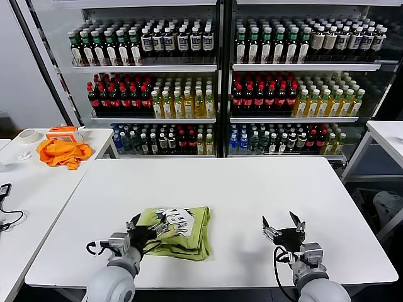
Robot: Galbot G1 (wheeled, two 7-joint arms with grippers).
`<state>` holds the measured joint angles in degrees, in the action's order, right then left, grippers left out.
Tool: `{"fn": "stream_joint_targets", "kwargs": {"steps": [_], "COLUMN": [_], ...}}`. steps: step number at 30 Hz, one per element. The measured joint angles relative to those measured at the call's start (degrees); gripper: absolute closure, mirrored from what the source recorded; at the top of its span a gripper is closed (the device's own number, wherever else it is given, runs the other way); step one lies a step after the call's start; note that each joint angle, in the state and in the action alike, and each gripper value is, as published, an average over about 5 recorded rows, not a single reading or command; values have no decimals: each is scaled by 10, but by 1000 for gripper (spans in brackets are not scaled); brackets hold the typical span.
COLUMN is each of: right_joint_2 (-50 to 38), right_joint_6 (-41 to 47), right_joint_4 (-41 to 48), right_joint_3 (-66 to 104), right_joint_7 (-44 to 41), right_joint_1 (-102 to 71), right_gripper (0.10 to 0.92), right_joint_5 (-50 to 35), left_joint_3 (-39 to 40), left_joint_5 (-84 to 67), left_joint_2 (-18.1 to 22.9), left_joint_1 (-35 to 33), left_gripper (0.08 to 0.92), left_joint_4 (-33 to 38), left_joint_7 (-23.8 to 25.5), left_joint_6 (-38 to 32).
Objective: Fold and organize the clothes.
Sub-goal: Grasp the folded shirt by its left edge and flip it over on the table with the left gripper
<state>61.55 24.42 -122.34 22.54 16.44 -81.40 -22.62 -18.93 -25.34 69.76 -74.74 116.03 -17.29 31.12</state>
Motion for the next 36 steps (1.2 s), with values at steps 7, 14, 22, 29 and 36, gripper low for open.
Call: {"fn": "stream_joint_targets", "kwargs": {"steps": [7,14,22,29,36], "right_joint_2": [4,4,4,4,4], "right_joint_6": [-1,-2,-3,-2,-2], "right_joint_4": [-3,-2,-3,-4,-4], "right_joint_3": [4,2,1,-1,1], "right_joint_7": [1,1,1,2,2], "right_joint_1": [-3,-3,1,1,4], "right_gripper": [203,203,203,203,203], "right_joint_5": [4,7,5,4,2], "left_joint_3": [-15,-23,-22,-22,-26], "left_joint_5": [33,28,4,-9,-11], "left_joint_2": [-5,-4,-1,-2,-4], "left_joint_1": [-13,-13,-10,-16,-17], "left_gripper": [177,194,397,605,804], "left_joint_4": [-21,-41,-57,-70,-73], "left_joint_7": [7,14,32,51,62], "left_joint_6": [8,5,-9,-24,-36]}}
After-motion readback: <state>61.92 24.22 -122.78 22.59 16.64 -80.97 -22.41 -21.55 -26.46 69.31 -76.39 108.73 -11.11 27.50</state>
